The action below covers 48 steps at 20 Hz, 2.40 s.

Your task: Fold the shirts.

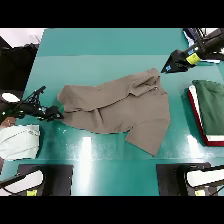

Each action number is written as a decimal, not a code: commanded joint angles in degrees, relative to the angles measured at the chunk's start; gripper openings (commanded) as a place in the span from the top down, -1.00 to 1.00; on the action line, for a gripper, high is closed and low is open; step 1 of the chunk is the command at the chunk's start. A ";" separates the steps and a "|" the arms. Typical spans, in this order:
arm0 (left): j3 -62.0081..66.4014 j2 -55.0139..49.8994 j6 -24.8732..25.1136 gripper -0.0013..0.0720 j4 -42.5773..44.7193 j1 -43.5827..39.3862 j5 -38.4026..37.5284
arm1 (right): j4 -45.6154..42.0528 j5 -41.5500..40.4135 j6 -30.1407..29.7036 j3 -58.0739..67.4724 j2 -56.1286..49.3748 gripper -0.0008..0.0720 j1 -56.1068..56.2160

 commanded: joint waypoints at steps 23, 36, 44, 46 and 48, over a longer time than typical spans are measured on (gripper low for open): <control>0.20 11.26 -2.69 0.91 5.27 -0.11 -4.13 | 8.31 -36.39 -11.89 -73.64 21.31 -0.42 -19.32; 20.35 11.28 -5.46 0.90 -2.10 -0.11 -9.70 | 8.31 -32.20 -12.02 -49.03 32.28 0.91 -14.95; 66.38 14.71 -7.41 0.91 -9.49 -0.11 -9.14 | 8.11 -38.93 -11.41 -15.34 44.28 0.91 -14.95; 76.22 15.87 -8.13 0.91 -9.40 -0.11 -9.03 | 8.00 -39.39 -11.41 -9.88 46.29 0.91 -14.95; 80.50 18.91 -8.87 0.91 -9.55 -0.11 -6.71 | 6.58 -39.74 -11.06 -5.25 48.26 0.91 -14.95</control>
